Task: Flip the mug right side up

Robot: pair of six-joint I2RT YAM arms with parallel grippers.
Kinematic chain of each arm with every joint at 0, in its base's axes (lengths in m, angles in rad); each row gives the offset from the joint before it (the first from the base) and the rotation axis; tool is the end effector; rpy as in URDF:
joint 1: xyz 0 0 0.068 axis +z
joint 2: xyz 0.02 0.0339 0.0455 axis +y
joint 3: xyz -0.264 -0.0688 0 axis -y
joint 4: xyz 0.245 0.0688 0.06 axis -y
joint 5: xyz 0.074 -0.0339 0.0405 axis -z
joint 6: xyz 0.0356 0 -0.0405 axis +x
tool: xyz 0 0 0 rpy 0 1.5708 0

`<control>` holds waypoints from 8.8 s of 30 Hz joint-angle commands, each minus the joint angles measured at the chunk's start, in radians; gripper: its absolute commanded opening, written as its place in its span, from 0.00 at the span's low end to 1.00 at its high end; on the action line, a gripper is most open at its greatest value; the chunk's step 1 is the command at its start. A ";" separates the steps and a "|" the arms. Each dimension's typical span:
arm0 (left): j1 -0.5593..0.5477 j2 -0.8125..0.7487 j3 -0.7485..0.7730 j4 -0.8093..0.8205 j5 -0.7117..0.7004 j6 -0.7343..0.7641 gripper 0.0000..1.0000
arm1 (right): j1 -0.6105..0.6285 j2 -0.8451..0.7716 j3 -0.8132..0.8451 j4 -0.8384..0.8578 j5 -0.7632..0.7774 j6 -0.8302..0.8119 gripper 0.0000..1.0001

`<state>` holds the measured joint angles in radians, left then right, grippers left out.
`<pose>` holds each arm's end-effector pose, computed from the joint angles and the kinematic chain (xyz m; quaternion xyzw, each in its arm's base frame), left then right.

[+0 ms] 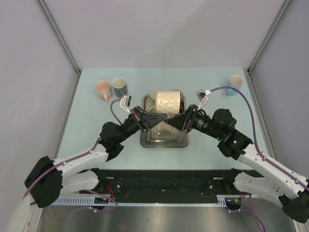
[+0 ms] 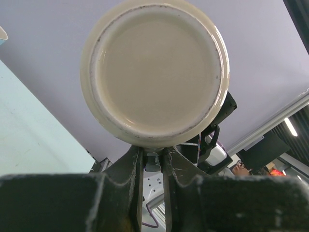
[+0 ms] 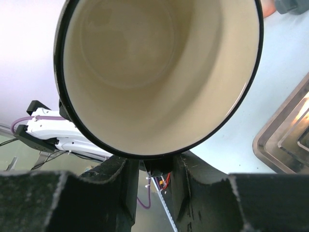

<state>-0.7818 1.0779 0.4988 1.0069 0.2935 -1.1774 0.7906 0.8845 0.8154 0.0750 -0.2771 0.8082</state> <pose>0.1569 -0.1703 0.3070 0.0154 0.5488 -0.7349 0.3981 0.1404 0.1558 0.3613 -0.0918 0.6991 0.5715 0.4199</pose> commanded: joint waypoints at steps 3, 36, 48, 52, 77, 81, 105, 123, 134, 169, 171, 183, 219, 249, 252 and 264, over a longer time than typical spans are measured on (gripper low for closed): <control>-0.031 -0.042 0.027 0.107 0.044 0.007 0.00 | 0.004 -0.002 0.002 0.017 0.050 -0.018 0.00; -0.031 0.002 0.024 0.174 0.078 -0.008 0.00 | -0.001 -0.078 -0.015 0.049 0.069 -0.003 0.50; -0.031 0.005 0.015 0.190 0.070 -0.014 0.00 | -0.004 -0.050 -0.015 0.100 0.007 0.028 0.00; -0.031 -0.004 0.004 0.174 0.049 -0.008 0.00 | -0.002 -0.067 -0.016 0.085 0.021 0.017 0.00; -0.024 -0.026 -0.042 0.153 0.007 -0.007 0.42 | -0.002 -0.142 -0.010 -0.012 0.128 -0.035 0.00; -0.020 -0.030 -0.051 0.153 0.010 -0.010 0.46 | -0.004 -0.150 -0.010 -0.012 0.134 -0.038 0.00; 0.059 -0.142 -0.184 0.139 0.019 -0.030 0.52 | -0.103 -0.159 0.106 -0.135 0.133 -0.102 0.00; 0.101 -0.579 -0.148 -0.629 -0.054 0.231 0.52 | -0.422 0.148 0.398 -0.745 0.622 -0.408 0.00; 0.101 -0.713 -0.143 -0.856 -0.109 0.279 0.52 | -0.688 0.346 0.375 -0.744 0.609 -0.426 0.00; 0.102 -0.753 -0.166 -1.027 -0.191 0.364 0.52 | -0.886 0.958 0.594 -0.600 0.684 -0.406 0.00; 0.102 -0.743 -0.166 -1.021 -0.194 0.366 0.52 | -0.887 0.979 0.611 -0.603 0.687 -0.411 0.00; 0.102 -0.724 -0.169 -1.012 -0.194 0.367 0.52 | -0.887 1.027 0.631 -0.636 0.671 -0.412 0.02; 0.119 -0.518 -0.016 -1.055 -0.453 0.487 1.00 | -0.082 0.303 0.383 -0.646 0.831 -0.403 0.67; 0.154 -0.263 0.124 -1.156 -0.136 0.630 1.00 | -0.329 0.734 0.330 -0.202 0.236 -0.698 0.61; 0.154 -0.263 0.115 -1.156 -0.123 0.633 1.00 | -0.329 0.764 0.358 -0.213 0.236 -0.716 0.64; 0.154 -0.262 0.089 -1.136 -0.105 0.651 1.00 | -0.350 0.876 0.456 -0.262 0.274 -0.767 0.72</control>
<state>-0.6323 0.8257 0.5854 -0.1673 0.1661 -0.5636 0.4446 1.7298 1.2068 -0.1825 -0.0166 0.0738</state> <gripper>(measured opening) 0.996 0.720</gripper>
